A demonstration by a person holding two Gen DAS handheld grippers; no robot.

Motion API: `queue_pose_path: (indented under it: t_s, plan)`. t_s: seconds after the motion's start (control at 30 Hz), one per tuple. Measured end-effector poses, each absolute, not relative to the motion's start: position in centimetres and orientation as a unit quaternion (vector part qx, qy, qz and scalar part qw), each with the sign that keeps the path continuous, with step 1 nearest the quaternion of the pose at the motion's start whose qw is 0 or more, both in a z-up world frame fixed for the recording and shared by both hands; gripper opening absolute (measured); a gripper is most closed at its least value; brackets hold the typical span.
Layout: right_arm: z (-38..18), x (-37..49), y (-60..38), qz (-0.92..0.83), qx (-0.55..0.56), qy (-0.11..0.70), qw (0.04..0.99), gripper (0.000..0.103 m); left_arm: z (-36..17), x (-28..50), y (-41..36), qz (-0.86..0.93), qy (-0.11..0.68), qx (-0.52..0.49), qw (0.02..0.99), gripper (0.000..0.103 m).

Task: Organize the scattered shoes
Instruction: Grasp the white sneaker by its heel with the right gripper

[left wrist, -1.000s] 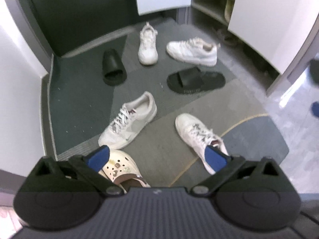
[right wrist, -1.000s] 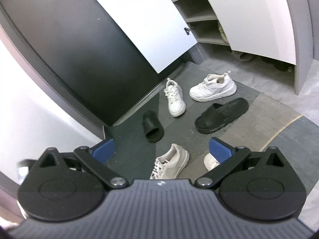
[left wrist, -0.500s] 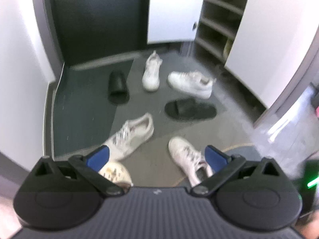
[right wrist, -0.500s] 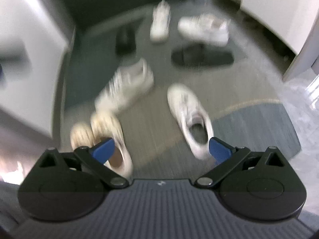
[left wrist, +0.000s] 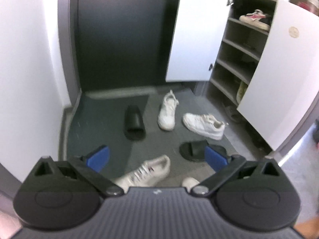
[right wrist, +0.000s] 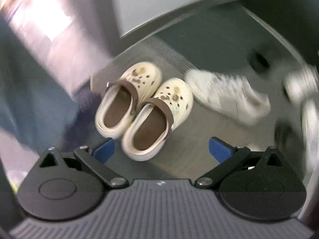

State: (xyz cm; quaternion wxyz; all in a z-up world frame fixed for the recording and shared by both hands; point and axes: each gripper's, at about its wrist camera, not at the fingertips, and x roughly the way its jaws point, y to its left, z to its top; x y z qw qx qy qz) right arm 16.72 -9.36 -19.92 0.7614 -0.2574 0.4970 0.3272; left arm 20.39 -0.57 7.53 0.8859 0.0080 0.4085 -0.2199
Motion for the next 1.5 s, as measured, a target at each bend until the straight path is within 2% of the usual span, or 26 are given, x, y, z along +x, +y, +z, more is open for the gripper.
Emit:
queue_pose_path:
  t_s: [0.17, 0.23, 0.33, 0.43, 0.5, 0.6, 0.73, 0.8, 0.83, 0.93, 0.97, 1.13, 1.3, 1.4, 1.5]
  plan:
    - [-24.9, 21.3, -9.1, 0.355, -0.393, 0.418, 0.738, 0.103, 5.1, 21.7, -1.5, -0.200, 0.441, 0.013, 0.875, 0.103]
    - [-27.1, 24.6, -10.0, 0.350, -0.393, 0.430, 0.734, 0.103, 4.4, 22.9, -1.2, -0.208, 0.457, 0.000, 0.864, 0.103]
    - [-30.2, 29.1, -12.0, 0.302, -0.388, 0.472, 0.731, 0.102, 4.0, 24.1, -0.5, -0.171, 0.438, 0.002, 0.883, 0.103]
    - [-32.9, 32.1, -13.3, 0.276, -0.416, 0.501, 0.707, 0.097, 3.7, 25.2, 0.2, -0.168, 0.444, -0.008, 0.880, 0.103]
    - [-34.3, 33.4, -13.6, 0.274, -0.423, 0.503, 0.702, 0.090, 3.1, 26.7, 0.6, -0.146, 0.445, -0.015, 0.883, 0.103]
    - [-35.8, 35.3, -13.6, 0.276, -0.414, 0.506, 0.705, 0.089, 2.2, 28.6, 0.5, -0.122, 0.446, -0.004, 0.887, 0.103]
    - [-38.9, 36.5, -13.2, 0.268, -0.455, 0.524, 0.669, 0.089, 1.0, 30.7, 0.7, -0.099, 0.459, -0.010, 0.883, 0.103]
    - [-40.6, 36.7, -13.0, 0.259, -0.475, 0.535, 0.649, 0.075, 0.8, 31.1, 0.9, -0.095, 0.460, -0.013, 0.883, 0.103]
    - [-41.0, 37.0, -12.9, 0.257, -0.472, 0.538, 0.649, 0.074, 0.8, 31.3, 1.0, -0.093, 0.461, -0.015, 0.883, 0.103]
    - [-41.2, 37.9, -12.7, 0.250, -0.442, 0.558, 0.656, 0.069, 0.6, 31.9, 1.2, -0.088, 0.462, -0.020, 0.882, 0.103]
    - [-41.4, 38.2, -12.7, 0.246, -0.420, 0.576, 0.657, 0.064, 0.5, 32.2, 1.3, -0.086, 0.463, -0.021, 0.882, 0.103]
    - [-41.5, 39.1, -13.1, 0.221, -0.328, 0.629, 0.669, 0.062, 0.5, 32.4, 1.3, -0.084, 0.465, -0.030, 0.881, 0.103]
    - [-39.9, 39.2, -14.5, 0.225, -0.220, 0.674, 0.668, 0.038, 0.9, 30.9, -0.2, -0.114, 0.459, -0.014, 0.881, 0.103]
    - [-39.1, 37.7, -14.8, 0.238, -0.149, 0.693, 0.664, 0.028, 1.3, 29.7, -1.5, -0.136, 0.460, -0.010, 0.877, 0.103]
    - [-37.8, 36.1, -14.7, 0.255, -0.073, 0.697, 0.667, 0.024, 1.6, 28.8, -2.4, -0.153, 0.463, -0.011, 0.873, 0.103]
